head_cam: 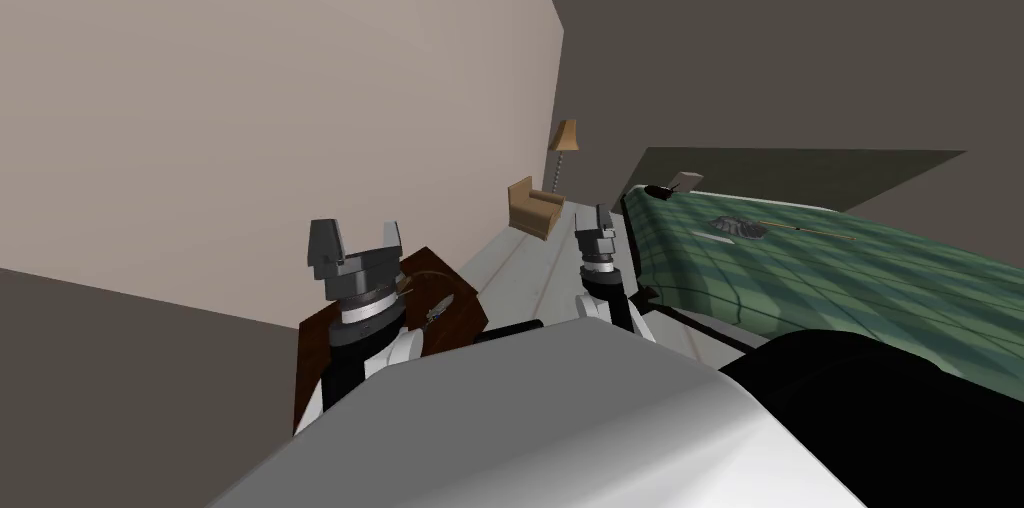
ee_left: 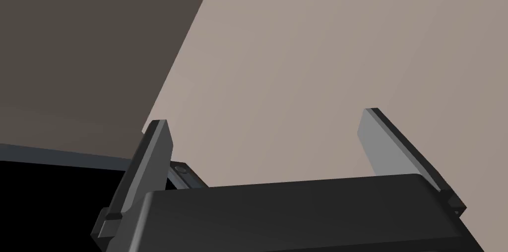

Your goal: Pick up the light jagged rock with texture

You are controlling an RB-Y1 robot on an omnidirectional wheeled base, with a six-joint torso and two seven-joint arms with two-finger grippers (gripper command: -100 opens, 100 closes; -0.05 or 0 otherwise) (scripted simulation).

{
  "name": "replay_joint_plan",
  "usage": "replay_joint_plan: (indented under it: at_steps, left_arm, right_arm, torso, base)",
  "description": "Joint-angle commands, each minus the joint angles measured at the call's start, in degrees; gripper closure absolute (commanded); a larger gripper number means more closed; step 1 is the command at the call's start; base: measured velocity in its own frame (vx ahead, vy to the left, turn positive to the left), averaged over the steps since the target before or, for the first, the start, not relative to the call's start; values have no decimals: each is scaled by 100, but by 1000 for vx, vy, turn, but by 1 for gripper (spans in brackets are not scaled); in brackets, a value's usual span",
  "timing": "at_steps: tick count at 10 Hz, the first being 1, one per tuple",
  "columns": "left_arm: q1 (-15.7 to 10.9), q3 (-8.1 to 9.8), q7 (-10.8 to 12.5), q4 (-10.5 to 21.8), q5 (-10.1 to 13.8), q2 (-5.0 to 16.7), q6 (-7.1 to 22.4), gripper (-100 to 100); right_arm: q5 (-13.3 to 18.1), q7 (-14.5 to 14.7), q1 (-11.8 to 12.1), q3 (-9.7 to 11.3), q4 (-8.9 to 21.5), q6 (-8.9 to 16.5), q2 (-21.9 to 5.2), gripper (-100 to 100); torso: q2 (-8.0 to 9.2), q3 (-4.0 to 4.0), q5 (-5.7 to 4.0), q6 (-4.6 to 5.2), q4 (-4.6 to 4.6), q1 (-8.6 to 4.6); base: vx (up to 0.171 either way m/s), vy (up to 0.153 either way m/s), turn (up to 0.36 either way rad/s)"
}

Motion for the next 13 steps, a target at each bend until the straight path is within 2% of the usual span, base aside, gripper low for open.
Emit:
replay_joint_plan:
  at_steps: [1,4,7,8,10,11,13]
  left_arm:
    - [-88,46,62,130,80,197,88,-100]
    - [-281,149,199,443,277,535,326,-100]
    - [-559,297,376,909,580,882,722,-100]
    - [-559,297,376,909,580,882,728,-100]
    - [-780,415,506,1289,836,1094,1036,-100]
    - [-780,415,506,1289,836,1094,1089,-100]
    - [-1020,543,642,1718,1129,1289,1450,-100]
  right_arm:
    - [0,0,0,0,0,0,0,0]
    - [0,0,0,1,0,0,1,0]
    - [0,0,0,1,0,0,1,0]
    - [0,0,0,1,0,0,1,0]
    - [0,0,0,1,0,0,1,0]
    - [0,0,0,1,0,0,1,0]
    - [0,0,0,1,0,0,1,0]
  torso:
    - [0,0,0,0,0,0]
    - [-17,-10,-5,1,-4,-21]
    - [-11,-7,-6,1,-3,-29]
    - [-7,-5,-8,1,-2,-34]
    - [-2,-2,-5,1,-1,-20]
    - [2,1,-6,1,0,-24]
    - [5,2,-5,1,1,-22]
  base:
    - [21,-30,-51]
    - [39,-63,-71]
    - [21,-83,-102]
    - [4,-58,-30]
    - [-4,-60,-114]
    - [-12,-52,-37]
    - [-23,-63,-124]
